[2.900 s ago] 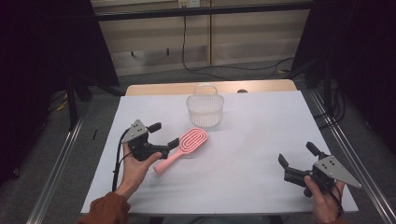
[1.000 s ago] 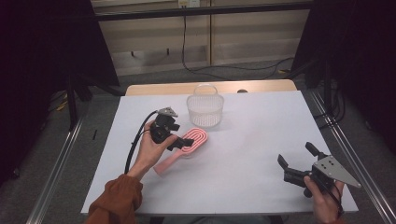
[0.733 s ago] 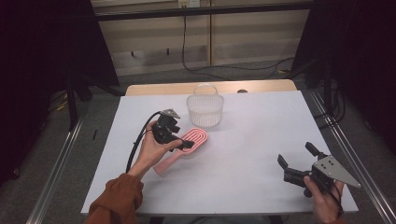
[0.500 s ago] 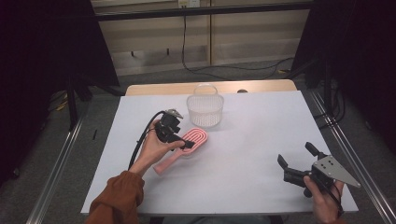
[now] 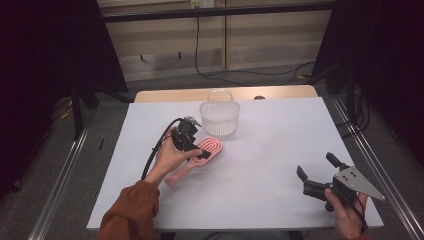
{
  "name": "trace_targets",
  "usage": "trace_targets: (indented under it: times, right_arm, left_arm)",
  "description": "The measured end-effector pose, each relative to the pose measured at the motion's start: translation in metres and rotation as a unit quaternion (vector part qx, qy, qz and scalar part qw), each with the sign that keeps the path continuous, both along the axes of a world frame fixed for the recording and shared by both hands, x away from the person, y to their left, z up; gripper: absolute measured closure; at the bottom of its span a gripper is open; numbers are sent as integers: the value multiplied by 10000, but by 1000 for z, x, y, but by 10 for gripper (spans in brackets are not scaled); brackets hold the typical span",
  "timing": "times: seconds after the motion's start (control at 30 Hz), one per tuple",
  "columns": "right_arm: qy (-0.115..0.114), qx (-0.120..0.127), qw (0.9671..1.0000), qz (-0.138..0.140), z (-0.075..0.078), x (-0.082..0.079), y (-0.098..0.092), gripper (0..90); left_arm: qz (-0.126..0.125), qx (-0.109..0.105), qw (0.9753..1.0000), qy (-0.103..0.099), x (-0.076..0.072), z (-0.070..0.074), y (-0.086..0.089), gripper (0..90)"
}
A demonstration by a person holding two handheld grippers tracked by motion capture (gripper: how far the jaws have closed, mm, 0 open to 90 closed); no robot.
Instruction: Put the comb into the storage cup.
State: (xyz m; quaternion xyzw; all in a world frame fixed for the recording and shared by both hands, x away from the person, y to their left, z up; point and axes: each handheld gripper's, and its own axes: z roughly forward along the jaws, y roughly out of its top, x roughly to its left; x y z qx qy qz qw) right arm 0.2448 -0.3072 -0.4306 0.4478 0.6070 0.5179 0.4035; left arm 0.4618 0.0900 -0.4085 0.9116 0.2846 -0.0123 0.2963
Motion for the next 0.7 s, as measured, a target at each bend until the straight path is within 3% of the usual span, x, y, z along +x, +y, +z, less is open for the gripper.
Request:
trace_targets:
  times: [0.17,0.3,0.57,0.7]
  right_arm:
    - [-8,3,10000,-1,0,0,0,0]
    - [-7,1,10000,12,0,0,0,0]
    - [3,4,10000,28,0,0,0,0]
    - [5,-14,10000,29,-1,1,0,0]
  left_arm:
    - [-2,129,9999,24,-1,-3,-7,60]
    - [-101,386,9992,20,1,-8,-10,62]
    - [-20,437,9990,135,4,-13,-10,66]
    - [-92,634,9979,123,1,-15,-16,75]
